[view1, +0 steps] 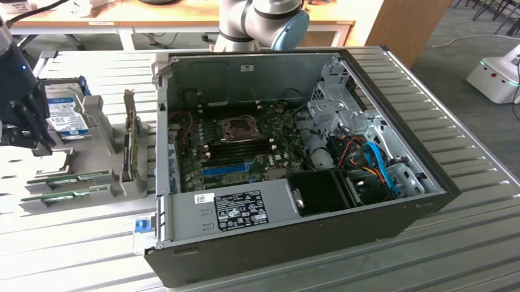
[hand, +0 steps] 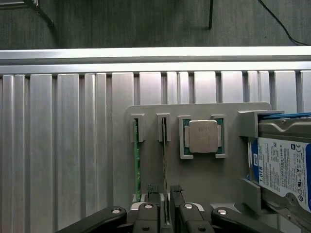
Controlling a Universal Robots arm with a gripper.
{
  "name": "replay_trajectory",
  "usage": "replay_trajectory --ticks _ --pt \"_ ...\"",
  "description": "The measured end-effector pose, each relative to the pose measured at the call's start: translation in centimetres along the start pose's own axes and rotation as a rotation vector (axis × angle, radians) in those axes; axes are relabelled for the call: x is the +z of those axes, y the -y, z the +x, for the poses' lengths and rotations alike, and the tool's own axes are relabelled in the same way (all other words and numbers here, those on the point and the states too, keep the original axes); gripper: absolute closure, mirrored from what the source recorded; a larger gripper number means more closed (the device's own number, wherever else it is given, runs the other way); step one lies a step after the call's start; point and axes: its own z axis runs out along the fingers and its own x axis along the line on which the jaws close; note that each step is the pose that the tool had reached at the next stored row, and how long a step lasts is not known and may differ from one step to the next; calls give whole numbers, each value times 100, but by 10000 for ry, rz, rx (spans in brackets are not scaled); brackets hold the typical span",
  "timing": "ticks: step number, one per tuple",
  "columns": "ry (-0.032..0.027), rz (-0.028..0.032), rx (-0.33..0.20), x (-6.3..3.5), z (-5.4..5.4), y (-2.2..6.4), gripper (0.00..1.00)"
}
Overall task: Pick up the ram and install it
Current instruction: 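Pick up the ram and move it above insertion slot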
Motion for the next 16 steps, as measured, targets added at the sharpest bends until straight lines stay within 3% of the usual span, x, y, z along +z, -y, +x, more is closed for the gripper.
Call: replay_trajectory --ticks 16 --pt "0 0 0 219 1 9 77"
